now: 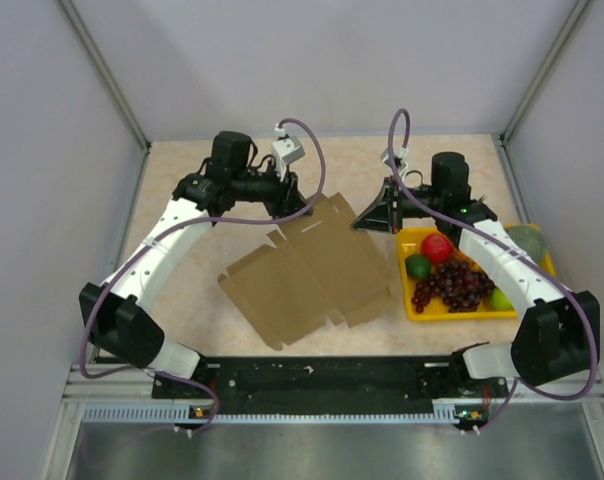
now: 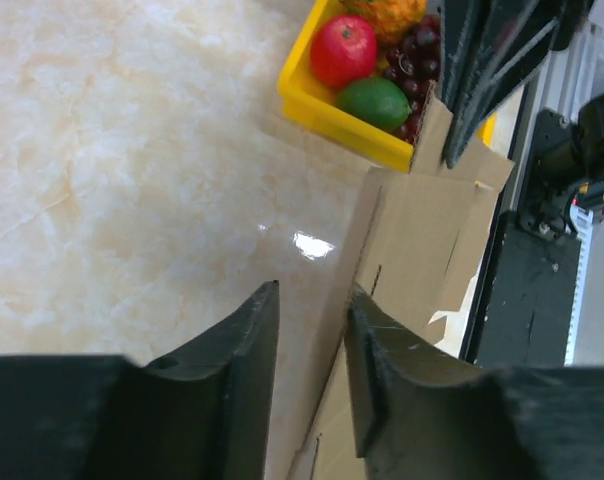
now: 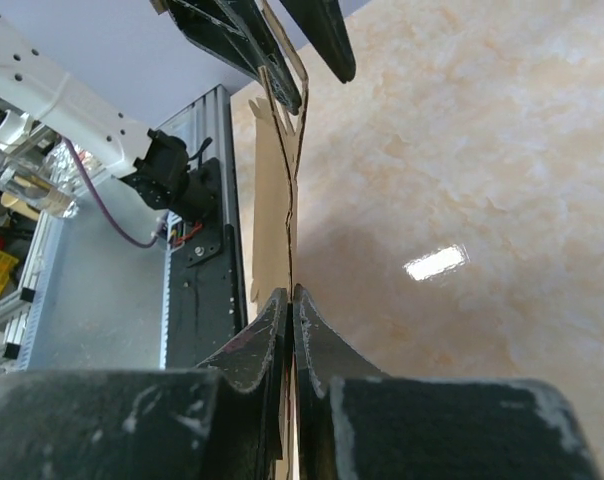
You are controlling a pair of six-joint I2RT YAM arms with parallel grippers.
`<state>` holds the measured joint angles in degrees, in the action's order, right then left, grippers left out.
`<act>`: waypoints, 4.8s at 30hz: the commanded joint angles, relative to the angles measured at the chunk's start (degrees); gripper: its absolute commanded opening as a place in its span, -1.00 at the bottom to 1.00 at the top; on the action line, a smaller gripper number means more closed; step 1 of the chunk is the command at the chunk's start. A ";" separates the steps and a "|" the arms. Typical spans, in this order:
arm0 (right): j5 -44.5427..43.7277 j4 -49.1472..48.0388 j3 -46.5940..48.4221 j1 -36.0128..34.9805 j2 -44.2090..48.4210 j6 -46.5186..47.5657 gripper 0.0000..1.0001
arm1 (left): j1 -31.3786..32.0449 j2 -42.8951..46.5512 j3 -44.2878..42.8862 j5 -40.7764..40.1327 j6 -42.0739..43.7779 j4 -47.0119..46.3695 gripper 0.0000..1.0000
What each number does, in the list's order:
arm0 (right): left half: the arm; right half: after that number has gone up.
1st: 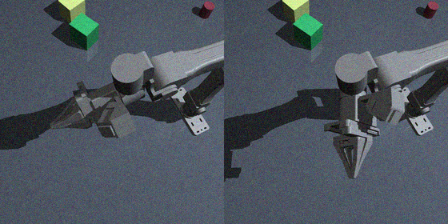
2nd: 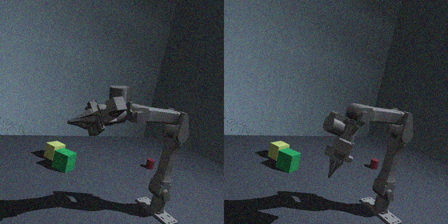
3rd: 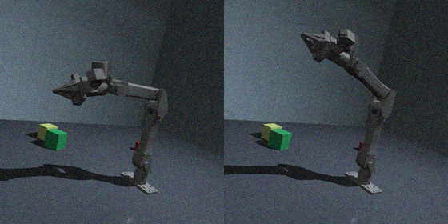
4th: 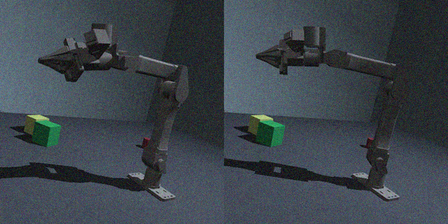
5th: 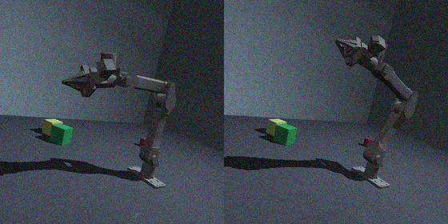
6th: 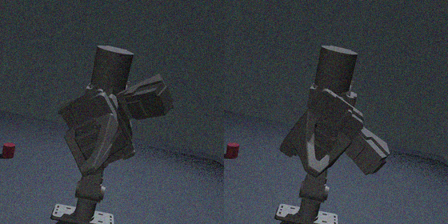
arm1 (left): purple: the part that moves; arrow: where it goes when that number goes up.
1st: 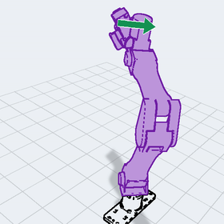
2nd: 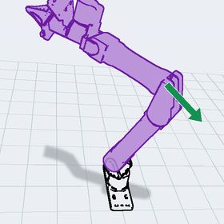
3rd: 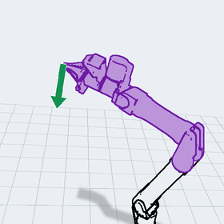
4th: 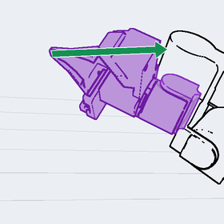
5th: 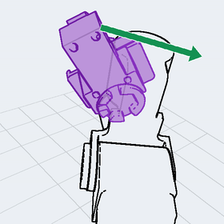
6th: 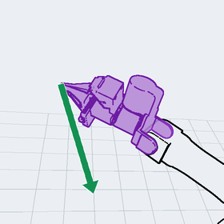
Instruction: Fold the paper box
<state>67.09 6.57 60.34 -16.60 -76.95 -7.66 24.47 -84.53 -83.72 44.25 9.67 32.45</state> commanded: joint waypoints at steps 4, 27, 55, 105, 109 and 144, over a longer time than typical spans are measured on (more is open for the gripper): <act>1.21 -3.22 -0.66 -1.85 1.10 1.07 -0.61 | -0.12 2.26 1.54 5.58 2.72 -1.15 -1.00; 5.42 -10.31 1.10 -7.13 -4.53 -1.73 -0.84 | -0.12 4.46 1.28 13.69 1.87 -1.24 -1.00; 6.47 -26.43 -4.18 -3.44 -0.75 -21.52 -1.00 | -1.27 36.81 30.55 -11.66 -6.68 -17.15 0.02; -0.38 -15.19 -2.07 -5.28 1.27 -16.52 -1.00 | 4.44 31.54 17.83 -5.22 -27.24 -23.74 0.33; -0.38 -13.35 -1.10 -6.69 1.19 -15.46 -1.00 | 6.29 22.95 12.54 -5.58 -27.77 -25.94 0.34; 0.59 -15.18 -0.22 -8.18 1.89 -16.95 -1.00 | 12.27 4.47 -2.66 -10.07 -15.92 -11.19 -0.40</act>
<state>66.28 -5.93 57.17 -24.25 -77.73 -24.58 36.60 -78.67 -83.66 30.92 -8.56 20.32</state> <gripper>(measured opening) 0.009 0.348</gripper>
